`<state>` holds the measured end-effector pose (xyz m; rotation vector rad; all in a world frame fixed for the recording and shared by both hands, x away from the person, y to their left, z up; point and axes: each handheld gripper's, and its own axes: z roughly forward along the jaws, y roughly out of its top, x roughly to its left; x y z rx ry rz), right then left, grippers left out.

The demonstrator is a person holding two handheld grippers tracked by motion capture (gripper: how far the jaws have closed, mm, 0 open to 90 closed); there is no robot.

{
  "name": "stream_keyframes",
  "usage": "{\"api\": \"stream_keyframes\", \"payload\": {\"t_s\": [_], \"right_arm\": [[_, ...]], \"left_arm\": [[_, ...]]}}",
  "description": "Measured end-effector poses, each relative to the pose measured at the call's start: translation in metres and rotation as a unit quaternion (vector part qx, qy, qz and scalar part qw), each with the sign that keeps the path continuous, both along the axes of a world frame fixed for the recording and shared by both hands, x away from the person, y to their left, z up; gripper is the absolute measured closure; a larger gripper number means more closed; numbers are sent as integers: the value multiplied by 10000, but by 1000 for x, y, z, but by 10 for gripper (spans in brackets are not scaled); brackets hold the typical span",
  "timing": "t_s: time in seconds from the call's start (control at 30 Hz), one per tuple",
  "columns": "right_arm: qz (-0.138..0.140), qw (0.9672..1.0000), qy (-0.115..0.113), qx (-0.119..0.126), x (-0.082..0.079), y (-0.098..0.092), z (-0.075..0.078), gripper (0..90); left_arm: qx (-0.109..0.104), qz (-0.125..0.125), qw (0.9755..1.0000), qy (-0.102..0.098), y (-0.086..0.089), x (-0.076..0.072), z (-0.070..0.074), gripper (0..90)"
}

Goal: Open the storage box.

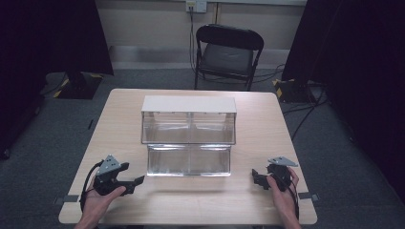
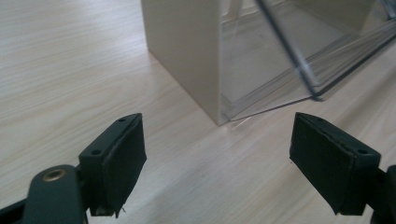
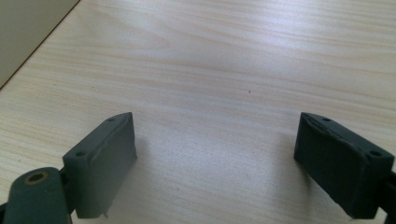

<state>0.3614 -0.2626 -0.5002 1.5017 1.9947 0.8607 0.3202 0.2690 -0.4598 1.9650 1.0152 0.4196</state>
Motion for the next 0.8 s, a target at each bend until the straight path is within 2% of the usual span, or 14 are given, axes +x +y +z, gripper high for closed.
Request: {"api": "stream_keyframes", "payload": {"t_s": [0.07,0.2,0.37,0.8], "right_arm": [[-3,10000,3,3,0,0,0,120],[-4,10000,4,3,0,0,0,120],[2,10000,0,-1,0,0,0,120],[11,10000,1,-3,0,0,0,119]], "left_arm": [[-78,-71,9999,-57,-3,-2,1,172],[-25,-276,9996,-98,-10,-3,1,160],[-8,-378,9992,-97,-18,-3,-1,159],[22,-393,9992,-82,-31,9,-7,162]]}}
